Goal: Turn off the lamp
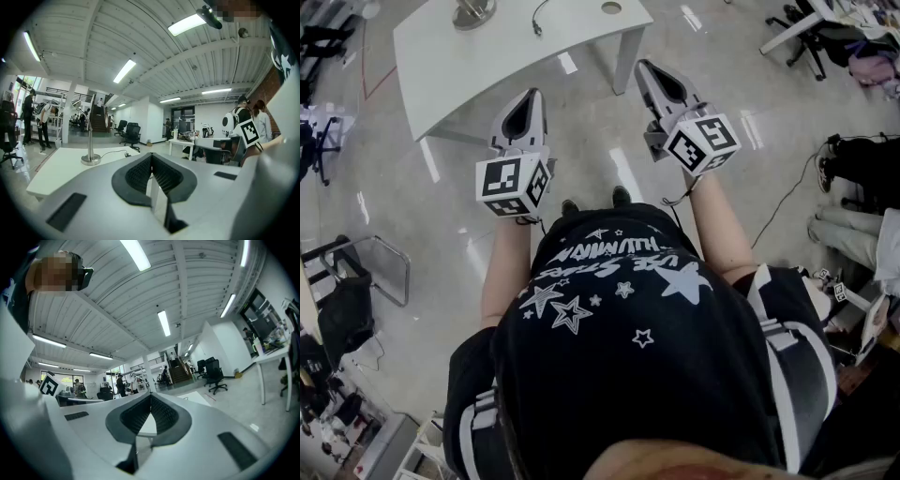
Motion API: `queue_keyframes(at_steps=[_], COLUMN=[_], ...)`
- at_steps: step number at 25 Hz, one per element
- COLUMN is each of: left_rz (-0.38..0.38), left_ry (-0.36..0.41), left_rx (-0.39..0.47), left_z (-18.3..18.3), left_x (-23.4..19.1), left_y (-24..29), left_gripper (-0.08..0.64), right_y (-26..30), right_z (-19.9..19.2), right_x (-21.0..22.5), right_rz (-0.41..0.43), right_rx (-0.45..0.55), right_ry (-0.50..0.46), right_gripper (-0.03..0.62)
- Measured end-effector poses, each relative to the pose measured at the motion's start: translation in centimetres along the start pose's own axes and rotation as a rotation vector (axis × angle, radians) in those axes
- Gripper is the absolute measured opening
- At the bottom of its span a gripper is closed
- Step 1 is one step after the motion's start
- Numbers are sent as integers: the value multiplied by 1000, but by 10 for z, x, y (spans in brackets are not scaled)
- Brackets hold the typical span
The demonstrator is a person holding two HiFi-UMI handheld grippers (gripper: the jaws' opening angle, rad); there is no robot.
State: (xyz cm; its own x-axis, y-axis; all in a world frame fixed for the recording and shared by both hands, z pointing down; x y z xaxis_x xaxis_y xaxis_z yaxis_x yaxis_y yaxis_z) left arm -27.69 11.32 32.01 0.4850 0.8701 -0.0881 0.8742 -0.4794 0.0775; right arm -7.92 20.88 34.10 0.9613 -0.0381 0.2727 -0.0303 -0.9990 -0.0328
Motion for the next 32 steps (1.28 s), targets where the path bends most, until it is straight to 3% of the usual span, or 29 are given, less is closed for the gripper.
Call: queue_keyframes(at_steps=[7,16,22,32], left_rz=[66,136,118,60], left_ry=[5,10,-7,-29], left_rx=[-6,-21,-28,-23], left_z=[-5,-10,-18,-13], left_x=[21,21,6,-40], left_y=[19,23,44,125], left_gripper=[11,11,11,11], right_y=[-3,7,26,89], right_z=[0,-11,-19,-3], right_x=[38,60,70,108], right_rz=[30,57,34,-17], right_rx=[-38,-61,-81,-90], right_ry=[-28,7,11,-24], right_gripper=[6,6,6,6])
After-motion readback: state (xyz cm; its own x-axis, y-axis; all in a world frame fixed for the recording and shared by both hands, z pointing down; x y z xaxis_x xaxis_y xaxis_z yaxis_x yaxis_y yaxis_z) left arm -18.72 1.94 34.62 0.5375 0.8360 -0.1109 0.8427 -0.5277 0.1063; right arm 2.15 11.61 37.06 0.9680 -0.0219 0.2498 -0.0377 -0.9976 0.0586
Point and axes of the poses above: the fingertips, and each gripper's own axes: y forward along the fingers, x to its right, z out of its top, the point moved 4 cm from there along -y, backward along the fingers, and after that the axes turned 3 degrees about -z, right-handed, at the moved point
